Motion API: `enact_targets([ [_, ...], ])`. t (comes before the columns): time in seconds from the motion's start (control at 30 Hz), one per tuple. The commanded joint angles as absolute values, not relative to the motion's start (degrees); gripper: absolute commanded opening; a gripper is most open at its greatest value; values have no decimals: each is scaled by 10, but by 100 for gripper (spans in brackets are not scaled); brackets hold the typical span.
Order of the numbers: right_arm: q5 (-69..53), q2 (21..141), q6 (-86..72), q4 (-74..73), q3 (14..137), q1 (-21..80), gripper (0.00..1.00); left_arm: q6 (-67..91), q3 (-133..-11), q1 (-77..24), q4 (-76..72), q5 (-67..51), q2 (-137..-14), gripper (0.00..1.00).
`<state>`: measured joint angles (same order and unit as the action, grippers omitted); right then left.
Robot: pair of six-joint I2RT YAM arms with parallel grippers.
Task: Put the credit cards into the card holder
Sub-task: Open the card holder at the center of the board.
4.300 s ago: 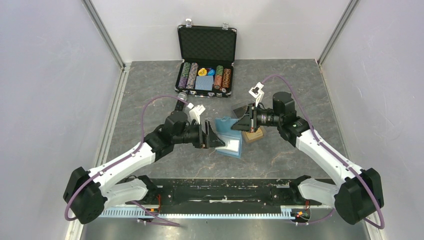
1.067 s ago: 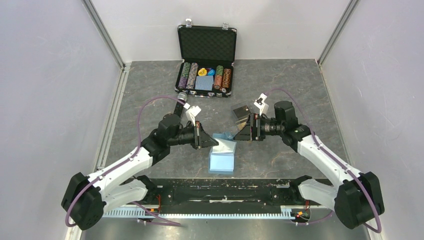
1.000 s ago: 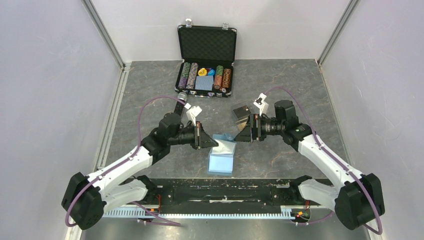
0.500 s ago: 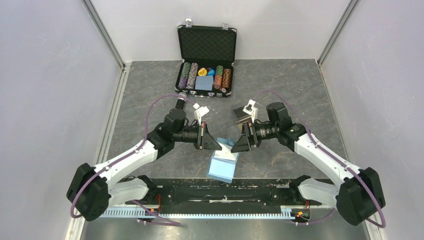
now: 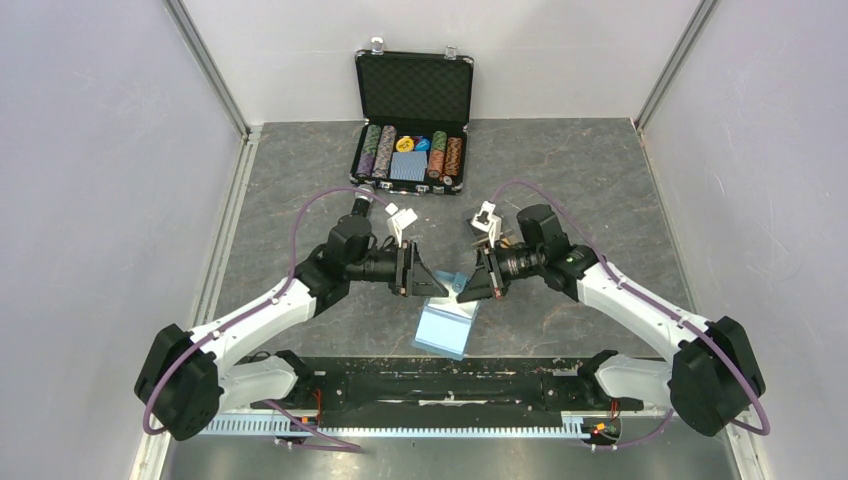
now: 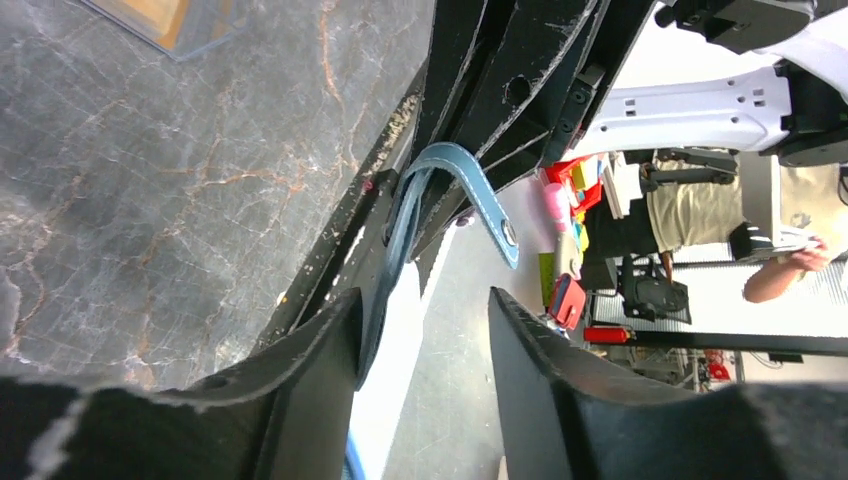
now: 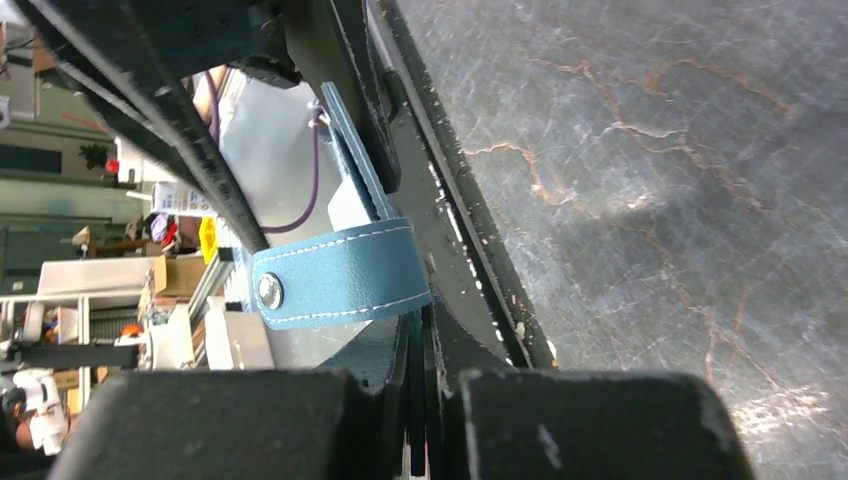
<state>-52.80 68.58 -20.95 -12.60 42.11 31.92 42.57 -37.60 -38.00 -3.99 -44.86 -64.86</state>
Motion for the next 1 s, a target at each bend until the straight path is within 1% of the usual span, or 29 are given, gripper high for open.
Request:
enact_targets([
  [0.0,-463,672,-205,-125,440,298,0,447,-399,-381,-57,-405,-653,62],
  [0.07,-435,650,-210,-140,434,271,0,458,-402,-381,-53,-372,-667,66],
  [0.2,-365,598,-214,-190,434,208,0,489,-423,-382,-60,-340,-722,66],
  [0.33,-262,566,-192,-275,464,188,0,514,-468,-386,-64,-319,-794,65],
  [0.6,-75,495,-193,-384,527,171,0,489,-625,-412,52,-241,-936,66],
  [0.77,-41,485,-183,-422,569,171,0,468,-716,-423,151,-175,-1006,68],
  [0.97,-55,490,-172,-435,580,170,0,456,-780,-423,189,-145,-1079,66],
])
